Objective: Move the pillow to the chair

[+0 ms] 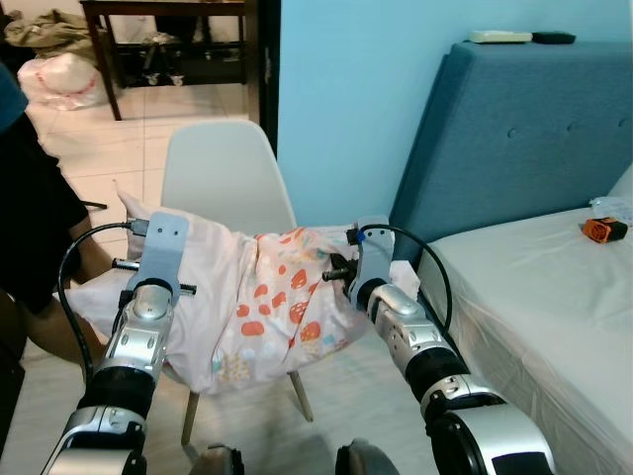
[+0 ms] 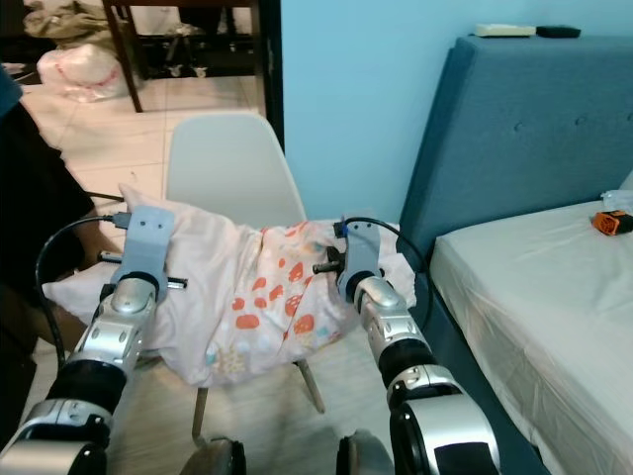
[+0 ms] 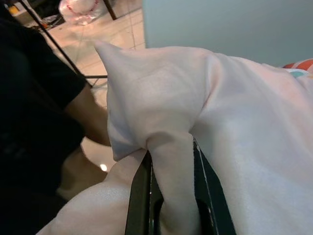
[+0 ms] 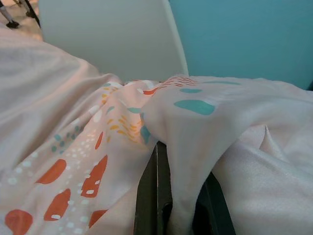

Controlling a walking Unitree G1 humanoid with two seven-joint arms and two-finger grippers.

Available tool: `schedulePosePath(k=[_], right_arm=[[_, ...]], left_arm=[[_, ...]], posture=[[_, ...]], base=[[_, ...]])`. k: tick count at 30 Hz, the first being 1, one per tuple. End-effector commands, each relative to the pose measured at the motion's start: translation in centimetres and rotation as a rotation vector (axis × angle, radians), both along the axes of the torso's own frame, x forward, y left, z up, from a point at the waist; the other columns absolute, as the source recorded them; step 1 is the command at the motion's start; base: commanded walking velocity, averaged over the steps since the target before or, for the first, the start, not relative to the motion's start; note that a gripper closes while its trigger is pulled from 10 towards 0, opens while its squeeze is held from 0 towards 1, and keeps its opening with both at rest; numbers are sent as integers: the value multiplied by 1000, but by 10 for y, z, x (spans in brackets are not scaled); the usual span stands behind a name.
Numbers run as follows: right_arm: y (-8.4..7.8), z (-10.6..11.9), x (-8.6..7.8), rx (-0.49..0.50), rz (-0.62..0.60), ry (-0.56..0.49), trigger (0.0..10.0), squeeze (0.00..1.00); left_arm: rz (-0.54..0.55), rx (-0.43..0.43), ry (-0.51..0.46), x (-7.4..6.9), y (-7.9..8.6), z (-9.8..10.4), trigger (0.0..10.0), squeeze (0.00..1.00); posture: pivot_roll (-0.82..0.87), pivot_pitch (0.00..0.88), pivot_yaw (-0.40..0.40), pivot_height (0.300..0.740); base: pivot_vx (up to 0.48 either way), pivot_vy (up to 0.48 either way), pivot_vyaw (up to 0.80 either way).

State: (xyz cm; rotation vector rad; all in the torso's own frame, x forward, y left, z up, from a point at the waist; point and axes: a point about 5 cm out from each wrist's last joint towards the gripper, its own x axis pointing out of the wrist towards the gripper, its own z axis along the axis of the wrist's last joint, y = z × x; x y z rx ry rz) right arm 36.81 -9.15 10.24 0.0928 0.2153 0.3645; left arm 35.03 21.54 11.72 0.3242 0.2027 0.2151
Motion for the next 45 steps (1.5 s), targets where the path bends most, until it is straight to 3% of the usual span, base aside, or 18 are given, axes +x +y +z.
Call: schedulePosePath(k=[1, 8, 15, 38, 45], right_arm=[[10, 25, 7, 49, 34, -120, 10000, 0], [2, 24, 3, 93, 8, -137, 10000, 0], [-4, 16, -2, 92, -11, -127, 10000, 0], [-4, 17, -1, 134, -33, -115, 10000, 0], [1, 14, -2, 102, 3, -95, 10000, 0]], left_arm=[[-26, -24, -34, 1, -11, 6, 10000, 0], [-30, -121, -44, -13, -20, -5, 10000, 0], [-30, -140, -28, -23, -27, -16, 10000, 0], [-41, -128, -20, -24, -34, -14, 10000, 0], [-37, -131, -21, -25, -34, -14, 10000, 0]], posture=[[43, 44, -87, 630], [31, 0, -66, 650], [40, 0, -68, 670], [57, 0, -66, 740], [66, 0, -70, 740]], base=[[0, 0, 0], [0, 0, 0], [0, 0, 0], [0, 0, 0], [0, 0, 0]])
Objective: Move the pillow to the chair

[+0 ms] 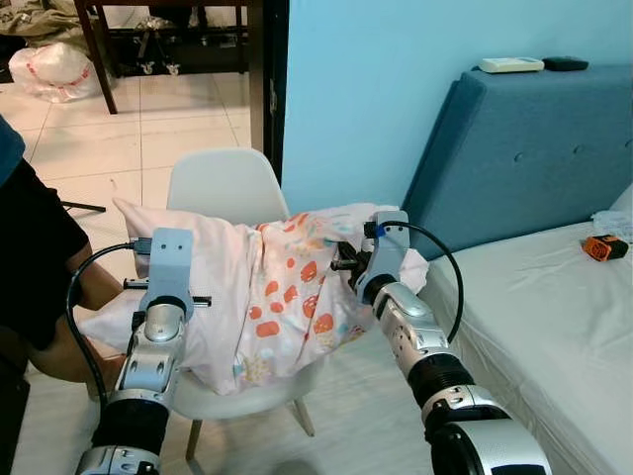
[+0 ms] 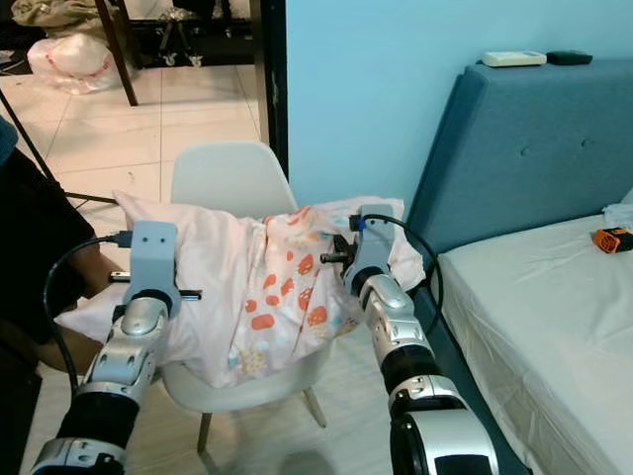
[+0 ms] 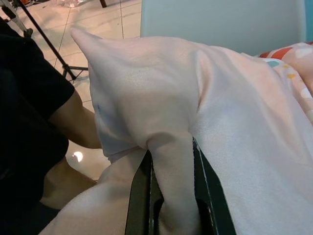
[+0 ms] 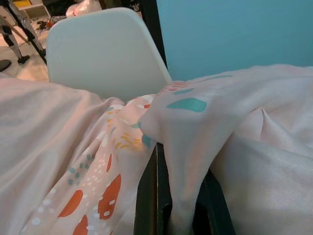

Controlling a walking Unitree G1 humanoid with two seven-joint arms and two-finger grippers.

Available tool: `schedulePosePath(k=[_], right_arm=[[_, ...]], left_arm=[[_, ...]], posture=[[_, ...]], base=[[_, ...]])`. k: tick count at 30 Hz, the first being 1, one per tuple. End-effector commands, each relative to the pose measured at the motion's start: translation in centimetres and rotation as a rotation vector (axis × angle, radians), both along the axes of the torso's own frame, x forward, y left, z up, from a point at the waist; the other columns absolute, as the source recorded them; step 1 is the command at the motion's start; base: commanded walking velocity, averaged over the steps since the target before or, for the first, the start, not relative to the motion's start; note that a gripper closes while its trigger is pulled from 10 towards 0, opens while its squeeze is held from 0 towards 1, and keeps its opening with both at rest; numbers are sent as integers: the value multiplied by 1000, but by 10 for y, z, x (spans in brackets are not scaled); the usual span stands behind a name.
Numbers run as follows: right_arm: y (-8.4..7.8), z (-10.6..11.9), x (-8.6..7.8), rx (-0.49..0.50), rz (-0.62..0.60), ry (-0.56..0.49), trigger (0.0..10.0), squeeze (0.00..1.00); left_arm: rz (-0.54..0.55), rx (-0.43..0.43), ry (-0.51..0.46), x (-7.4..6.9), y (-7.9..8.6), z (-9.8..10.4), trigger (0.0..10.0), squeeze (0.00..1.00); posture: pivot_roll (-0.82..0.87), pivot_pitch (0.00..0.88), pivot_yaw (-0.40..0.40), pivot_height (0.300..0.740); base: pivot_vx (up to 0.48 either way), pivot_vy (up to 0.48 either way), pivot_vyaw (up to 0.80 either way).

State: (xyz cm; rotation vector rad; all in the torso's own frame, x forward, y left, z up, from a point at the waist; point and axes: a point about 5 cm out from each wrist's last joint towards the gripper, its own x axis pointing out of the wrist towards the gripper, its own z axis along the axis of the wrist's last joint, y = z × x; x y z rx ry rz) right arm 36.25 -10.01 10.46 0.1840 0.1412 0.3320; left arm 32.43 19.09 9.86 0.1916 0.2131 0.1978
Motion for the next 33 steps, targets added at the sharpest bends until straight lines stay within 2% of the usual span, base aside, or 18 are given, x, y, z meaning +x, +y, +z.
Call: schedulePosePath(k=[1, 24, 30, 33], right_arm=[[11, 11, 3, -13, 56, -40, 10000, 0], [7, 6, 2, -45, 42, -35, 10000, 0], [8, 5, 2, -38, 46, -29, 10000, 0], [12, 5, 5, -41, 70, -1, 10000, 0]], left_arm=[[-33, 1, -20, 1, -10, 4, 10000, 0], [-44, -33, 2, -5, -17, -6, 10000, 0], [-28, 0, -23, 1, -11, 1, 10000, 0], [1, 93, -31, 17, 5, 11, 10000, 0]], posture=[[67, 0, -71, 740], [59, 0, -76, 740], [55, 0, -78, 740], [51, 0, -97, 740]], base=[[0, 0, 0], [0, 0, 0], [0, 0, 0], [0, 0, 0]])
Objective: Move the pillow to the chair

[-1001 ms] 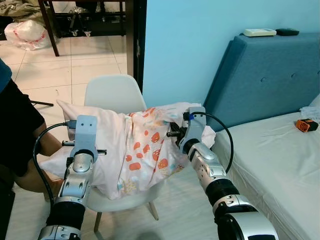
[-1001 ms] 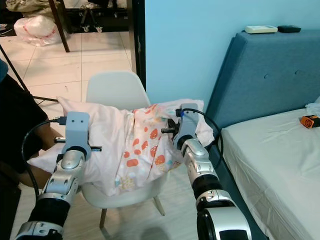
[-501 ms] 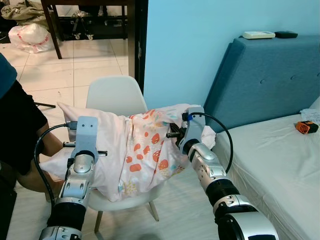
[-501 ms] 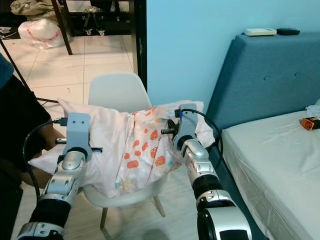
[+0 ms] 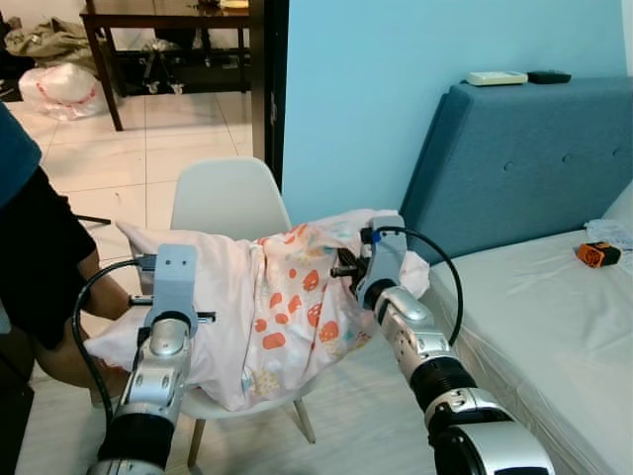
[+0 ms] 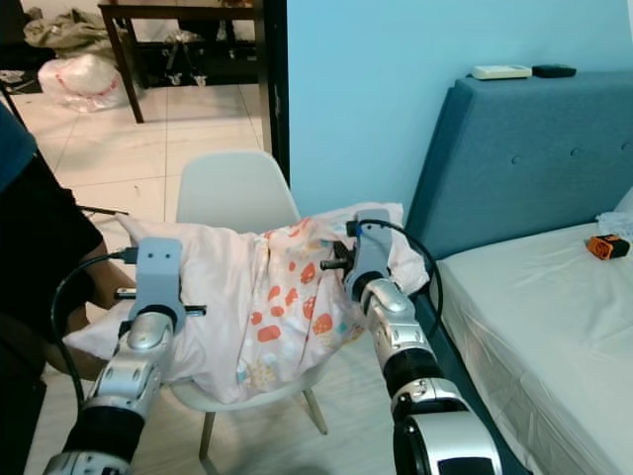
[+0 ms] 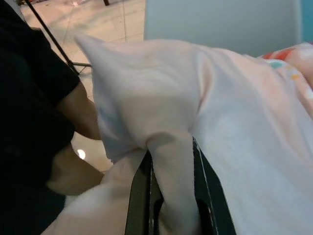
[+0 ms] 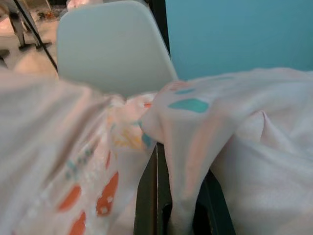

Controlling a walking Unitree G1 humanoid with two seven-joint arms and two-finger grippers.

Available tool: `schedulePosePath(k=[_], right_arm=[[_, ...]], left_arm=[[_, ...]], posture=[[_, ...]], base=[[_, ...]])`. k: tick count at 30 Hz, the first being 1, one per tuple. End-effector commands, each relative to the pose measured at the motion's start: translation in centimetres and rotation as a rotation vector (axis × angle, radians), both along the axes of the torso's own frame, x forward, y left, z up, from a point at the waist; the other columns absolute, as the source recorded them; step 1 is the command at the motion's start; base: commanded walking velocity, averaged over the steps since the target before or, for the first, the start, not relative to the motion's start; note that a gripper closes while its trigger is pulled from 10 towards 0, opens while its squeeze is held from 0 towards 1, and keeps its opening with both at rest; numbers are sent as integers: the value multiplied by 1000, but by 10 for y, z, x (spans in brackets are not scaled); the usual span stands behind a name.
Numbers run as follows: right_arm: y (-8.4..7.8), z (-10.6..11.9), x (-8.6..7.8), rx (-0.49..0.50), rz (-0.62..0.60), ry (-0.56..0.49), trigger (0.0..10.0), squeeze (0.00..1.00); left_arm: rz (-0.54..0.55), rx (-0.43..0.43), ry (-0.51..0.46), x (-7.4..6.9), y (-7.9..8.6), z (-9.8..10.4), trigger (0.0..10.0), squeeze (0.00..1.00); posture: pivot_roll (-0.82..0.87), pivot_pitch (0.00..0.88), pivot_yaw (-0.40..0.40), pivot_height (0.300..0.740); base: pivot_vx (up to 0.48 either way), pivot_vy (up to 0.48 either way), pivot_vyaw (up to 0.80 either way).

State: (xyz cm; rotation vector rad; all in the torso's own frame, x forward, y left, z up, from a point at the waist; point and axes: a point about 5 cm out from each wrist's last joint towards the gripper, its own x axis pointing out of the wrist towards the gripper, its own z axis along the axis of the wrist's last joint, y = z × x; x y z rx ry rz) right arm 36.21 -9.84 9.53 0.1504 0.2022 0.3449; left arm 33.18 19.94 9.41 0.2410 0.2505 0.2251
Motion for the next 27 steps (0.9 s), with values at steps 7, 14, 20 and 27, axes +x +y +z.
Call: schedulePosePath(k=[7, 14, 20, 27], right_arm=[[19, 12, 8, -36, 93, -12, 10000, 0], [29, 16, 9, -91, 129, -27, 10000, 0], [18, 14, 9, -61, 88, -28, 10000, 0], [19, 12, 8, -54, 86, -28, 10000, 0]], left_arm=[[6, 130, -68, 16, 14, 24, 10000, 0], [25, 149, -58, 17, 25, 29, 10000, 0], [9, 94, -43, 17, 13, 21, 10000, 0], [15, 74, -31, 14, 9, 14, 10000, 0]], posture=[[52, 0, -100, 740], [51, 24, -82, 740], [58, 23, -88, 740], [58, 23, -94, 740]], base=[[0, 0, 0], [0, 0, 0], [0, 0, 0], [0, 0, 0]])
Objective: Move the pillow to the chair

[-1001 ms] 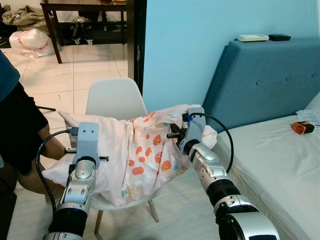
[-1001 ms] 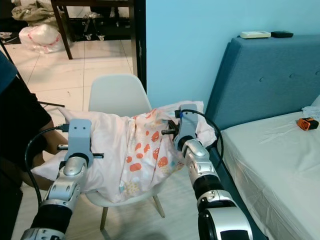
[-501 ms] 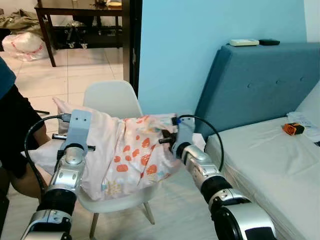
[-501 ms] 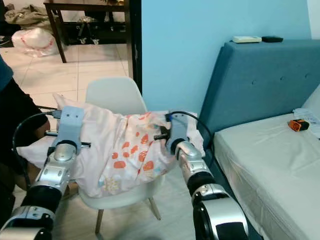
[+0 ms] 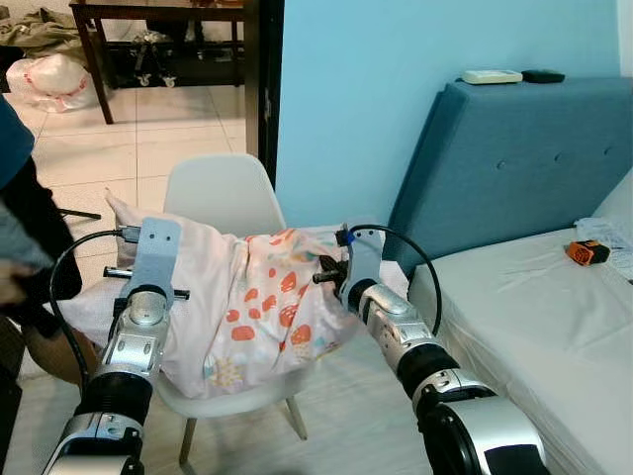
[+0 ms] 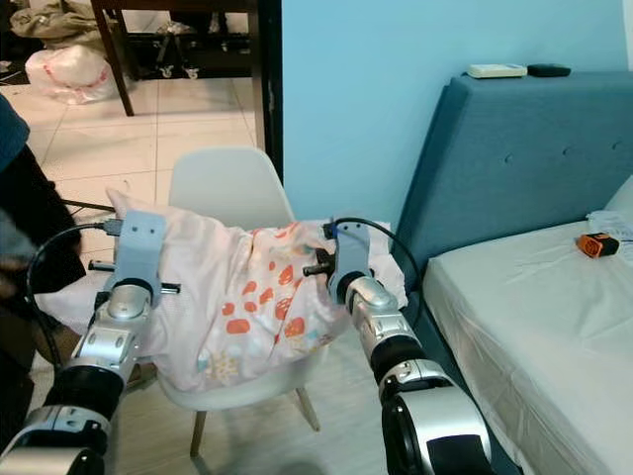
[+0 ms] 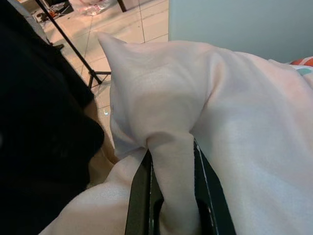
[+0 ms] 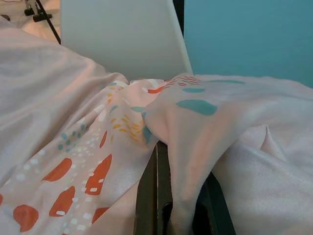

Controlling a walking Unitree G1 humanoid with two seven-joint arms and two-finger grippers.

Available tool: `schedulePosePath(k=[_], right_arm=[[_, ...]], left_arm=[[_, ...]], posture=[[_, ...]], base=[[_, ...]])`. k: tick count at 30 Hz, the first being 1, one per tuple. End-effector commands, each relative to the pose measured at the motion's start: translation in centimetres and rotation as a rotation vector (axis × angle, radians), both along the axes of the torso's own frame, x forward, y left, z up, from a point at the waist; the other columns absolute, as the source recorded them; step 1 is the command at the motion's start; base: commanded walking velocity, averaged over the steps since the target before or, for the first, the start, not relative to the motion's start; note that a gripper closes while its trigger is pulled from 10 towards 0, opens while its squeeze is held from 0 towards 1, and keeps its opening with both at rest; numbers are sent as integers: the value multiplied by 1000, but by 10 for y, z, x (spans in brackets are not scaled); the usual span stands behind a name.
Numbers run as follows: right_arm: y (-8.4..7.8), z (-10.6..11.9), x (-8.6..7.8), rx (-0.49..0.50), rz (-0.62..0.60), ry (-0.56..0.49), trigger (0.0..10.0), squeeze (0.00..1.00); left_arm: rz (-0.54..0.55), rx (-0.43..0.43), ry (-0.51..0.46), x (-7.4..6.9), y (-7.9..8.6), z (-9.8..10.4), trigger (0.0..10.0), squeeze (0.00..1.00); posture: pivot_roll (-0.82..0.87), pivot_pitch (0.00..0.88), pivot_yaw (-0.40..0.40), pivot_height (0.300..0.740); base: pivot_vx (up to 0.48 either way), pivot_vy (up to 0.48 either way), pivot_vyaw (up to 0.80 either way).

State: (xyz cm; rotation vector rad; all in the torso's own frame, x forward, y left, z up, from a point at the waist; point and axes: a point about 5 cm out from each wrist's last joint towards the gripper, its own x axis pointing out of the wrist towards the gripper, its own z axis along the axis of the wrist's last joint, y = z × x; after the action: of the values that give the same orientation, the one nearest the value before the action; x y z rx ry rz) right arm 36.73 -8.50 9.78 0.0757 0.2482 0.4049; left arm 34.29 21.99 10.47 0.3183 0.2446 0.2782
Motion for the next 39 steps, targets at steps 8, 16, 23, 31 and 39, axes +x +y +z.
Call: schedulePosePath(k=[8, 16, 23, 31, 39], right_arm=[[8, 11, 3, 33, 17, -63, 10000, 0], [11, 16, 4, 60, 20, -83, 10000, 0], [9, 16, 5, 59, 13, -82, 10000, 0], [6, 14, 4, 59, 4, -79, 10000, 0], [5, 13, 4, 60, 2, -79, 10000, 0]], left_arm=[[-13, -23, -16, -1, -8, -1, 10000, 0], [-2, -23, -25, -1, -5, 2, 10000, 0], [-12, -26, -24, 0, -9, 2, 10000, 0], [-20, -26, -18, 0, -11, 1, 10000, 0], [-25, -27, -15, 0, -12, 1, 10000, 0]], posture=[[64, 16, -97, 740], [64, 17, -94, 720], [60, 18, -87, 700], [59, 19, -82, 685], [62, 22, -81, 680]], base=[[0, 0, 0], [0, 0, 0], [0, 0, 0], [0, 0, 0], [0, 0, 0]])
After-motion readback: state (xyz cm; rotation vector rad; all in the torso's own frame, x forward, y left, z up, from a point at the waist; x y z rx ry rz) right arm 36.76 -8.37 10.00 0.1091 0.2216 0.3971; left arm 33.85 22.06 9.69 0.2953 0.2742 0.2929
